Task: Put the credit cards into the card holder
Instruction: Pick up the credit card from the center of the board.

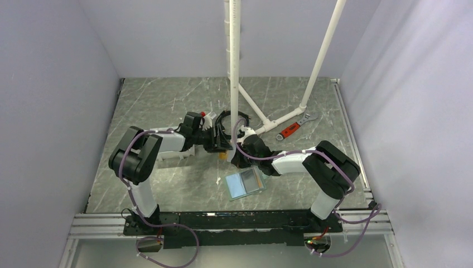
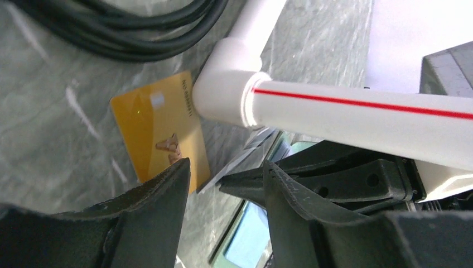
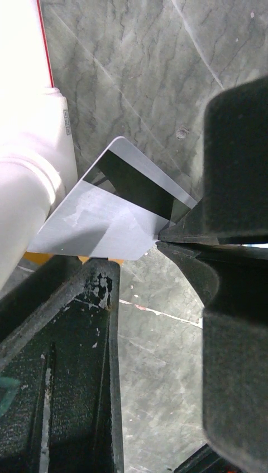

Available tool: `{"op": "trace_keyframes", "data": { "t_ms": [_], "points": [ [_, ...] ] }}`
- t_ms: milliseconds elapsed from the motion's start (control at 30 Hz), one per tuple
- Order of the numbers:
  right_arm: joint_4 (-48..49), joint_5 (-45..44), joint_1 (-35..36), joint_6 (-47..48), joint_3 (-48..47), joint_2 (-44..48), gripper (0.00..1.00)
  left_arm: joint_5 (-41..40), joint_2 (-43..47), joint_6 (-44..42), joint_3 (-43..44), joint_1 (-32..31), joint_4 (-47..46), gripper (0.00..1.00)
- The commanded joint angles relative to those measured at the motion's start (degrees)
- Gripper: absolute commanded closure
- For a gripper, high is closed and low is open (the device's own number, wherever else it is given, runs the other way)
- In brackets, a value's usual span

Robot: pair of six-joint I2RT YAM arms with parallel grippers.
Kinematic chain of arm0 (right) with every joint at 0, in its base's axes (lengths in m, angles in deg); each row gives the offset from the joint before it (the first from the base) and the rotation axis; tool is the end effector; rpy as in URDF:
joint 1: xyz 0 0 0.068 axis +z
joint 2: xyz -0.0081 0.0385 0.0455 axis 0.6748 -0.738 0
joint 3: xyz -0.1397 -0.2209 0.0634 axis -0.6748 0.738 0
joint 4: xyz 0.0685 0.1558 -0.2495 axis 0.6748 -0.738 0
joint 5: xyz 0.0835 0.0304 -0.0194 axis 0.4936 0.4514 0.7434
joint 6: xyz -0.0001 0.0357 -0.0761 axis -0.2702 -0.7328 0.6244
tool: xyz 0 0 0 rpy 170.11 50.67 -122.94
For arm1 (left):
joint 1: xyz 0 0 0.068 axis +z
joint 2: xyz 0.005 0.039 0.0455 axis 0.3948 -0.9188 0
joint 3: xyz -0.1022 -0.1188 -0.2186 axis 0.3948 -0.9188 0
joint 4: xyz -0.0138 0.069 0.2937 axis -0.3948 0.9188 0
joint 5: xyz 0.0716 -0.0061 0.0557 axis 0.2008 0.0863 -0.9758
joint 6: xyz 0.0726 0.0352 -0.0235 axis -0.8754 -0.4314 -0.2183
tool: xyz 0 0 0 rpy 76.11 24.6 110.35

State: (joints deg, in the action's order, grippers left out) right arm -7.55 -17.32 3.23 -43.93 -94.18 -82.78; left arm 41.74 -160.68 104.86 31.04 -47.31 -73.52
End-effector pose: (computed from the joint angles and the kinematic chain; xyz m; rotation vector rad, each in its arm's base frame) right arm 0.2546 0.2674 0.0667 -0.2761 2.3500 0.7960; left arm 0.3397 -0.2022 0.0774 0.0398 2.5093 -1.3049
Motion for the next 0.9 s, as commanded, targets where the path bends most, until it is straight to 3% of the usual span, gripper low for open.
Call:
{"op": "trace_keyframes", "data": {
  "t_ms": [0, 167, 300, 433, 533, 700, 767, 867],
  "points": [
    [-2.48, -1.61, -0.67, 1.81, 0.52, -1.29, 0.96, 6.87, -2.88, -2.61, 0.34, 0.06, -11.75, 0.44],
    [-2.02, -1.24, -0.76, 1.81, 0.60, -1.03, 0.96, 9.46, -5.64, -1.29, 0.18, 0.06, -14.73, 0.51],
    [-2.06, -0.92, -0.76, 1.59, 0.96, -0.09, 0.96, 11.38, -5.43, 2.79, -2.19, 0.06, -20.69, 0.70],
    [-4.79, -0.29, -0.79, 1.29, 1.80, 4.24, 0.95, 11.91, -3.04, 5.51, -4.96, 0.06, -24.39, 0.83],
    [-11.22, -0.95, -0.76, 1.95, 1.75, 10.12, 0.84, 12.44, -0.03, 5.48, -6.00, 0.06, -23.18, 0.92],
    [-19.73, 0.36, -0.99, 3.63, 2.05, 20.09, 0.57, 11.99, 7.06, 5.77, -8.34, 0.06, -20.29, 0.94],
    [-21.17, 3.88, -1.38, 3.69, 2.62, 23.07, 0.47, 11.81, 10.06, 7.43, -9.96, -0.01, -21.17, 0.95],
    [-21.12, 10.63, -2.39, 1.44, 3.04, 25.56, 0.39, 11.56, 14.49, 10.42, -12.26, -0.56, -23.61, 0.95]
  ]
}}
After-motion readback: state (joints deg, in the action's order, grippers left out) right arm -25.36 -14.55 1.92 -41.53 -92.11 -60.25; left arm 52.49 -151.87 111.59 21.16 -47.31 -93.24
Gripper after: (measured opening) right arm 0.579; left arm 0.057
